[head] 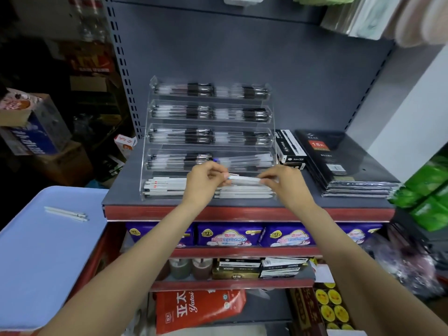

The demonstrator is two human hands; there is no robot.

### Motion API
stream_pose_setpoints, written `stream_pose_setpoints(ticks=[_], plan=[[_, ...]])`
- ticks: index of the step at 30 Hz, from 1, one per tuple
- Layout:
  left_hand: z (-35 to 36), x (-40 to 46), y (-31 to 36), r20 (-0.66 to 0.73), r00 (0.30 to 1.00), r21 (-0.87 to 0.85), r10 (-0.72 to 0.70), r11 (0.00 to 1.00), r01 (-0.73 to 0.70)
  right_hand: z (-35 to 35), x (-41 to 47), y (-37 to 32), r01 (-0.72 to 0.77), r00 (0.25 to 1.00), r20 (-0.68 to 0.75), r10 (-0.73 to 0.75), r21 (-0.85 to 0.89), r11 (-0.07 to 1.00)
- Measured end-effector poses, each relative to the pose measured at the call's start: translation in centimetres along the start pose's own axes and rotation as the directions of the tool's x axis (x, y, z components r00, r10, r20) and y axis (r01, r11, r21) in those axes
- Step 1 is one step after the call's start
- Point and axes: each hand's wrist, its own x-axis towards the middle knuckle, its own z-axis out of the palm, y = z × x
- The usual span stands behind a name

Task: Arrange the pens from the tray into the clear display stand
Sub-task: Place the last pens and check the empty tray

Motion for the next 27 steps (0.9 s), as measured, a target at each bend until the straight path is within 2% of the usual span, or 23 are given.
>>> stream_pose_setpoints(ticks=[3,8,12,19,24,27], plan=[[0.0,-0.2,-0.7,0.092,0.990,0.356,0.102,0.926,-0.129,0.4,-0.7,0.4,-0.019,0.999,0.029,0.020,-0.036,0.999],[-0.1,-0.4,-1.3,0.179,0.969,0.608,0.169,0.756,-0.244,0.9,-0.9,0.1,-0.008,0.997,0.079,0.017,-0.112,0.994],[-0.4,-0.6,-1.4,0.253,0.944,0.689,0.212,0.645,-0.329,0.7,-1.0,-0.1,0.005,0.995,0.095,0.005,-0.110,0.994],[-0.8,-0.6,-1.0,0.292,0.937,0.724,0.193,0.596,-0.348,1.0,-1.4,-0.7,-0.013,0.995,0.092,0.022,-0.103,0.995],[-3.1,-1.2,-0.2,0.234,0.937,0.691,0.261,0.633,-0.349,1.8,-1.3,-4.2,0.024,1.000,-0.001,-0.024,0.064,0.998],[-6.5,-1.8,-0.4,0.106,0.956,0.652,0.275,0.707,-0.276,3.1,-0.6,-7.8,0.064,0.997,0.024,-0.068,0.145,0.987]])
